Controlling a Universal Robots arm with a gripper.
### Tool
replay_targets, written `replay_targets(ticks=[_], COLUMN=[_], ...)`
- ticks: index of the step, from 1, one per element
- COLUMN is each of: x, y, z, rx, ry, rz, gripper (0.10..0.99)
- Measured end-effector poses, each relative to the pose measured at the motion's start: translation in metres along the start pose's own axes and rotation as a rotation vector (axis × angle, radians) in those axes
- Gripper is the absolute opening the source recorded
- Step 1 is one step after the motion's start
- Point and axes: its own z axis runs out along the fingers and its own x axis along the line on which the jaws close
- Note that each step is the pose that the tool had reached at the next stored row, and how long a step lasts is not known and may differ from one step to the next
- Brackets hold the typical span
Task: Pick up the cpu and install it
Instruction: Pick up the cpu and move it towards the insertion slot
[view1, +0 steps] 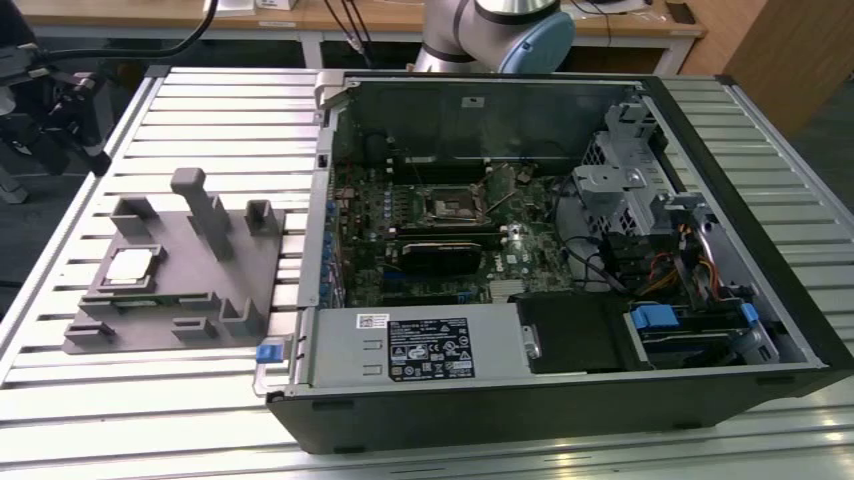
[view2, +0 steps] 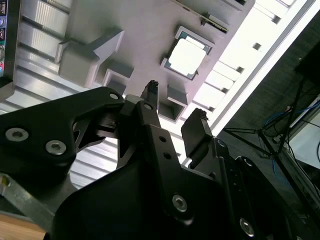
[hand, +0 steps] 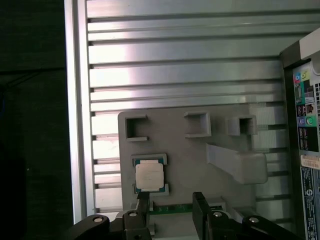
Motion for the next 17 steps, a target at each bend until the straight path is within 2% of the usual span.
replay_targets(ticks=[11, 17], x=[0.0001, 0.0002], y=[-0.0011, -0.0028], z=[0.0058, 0.014], rx=[0.0, 0.0], ry=[-0.0001, 0.0], rz=[0.0, -0.001], gripper=[0.471, 0.471])
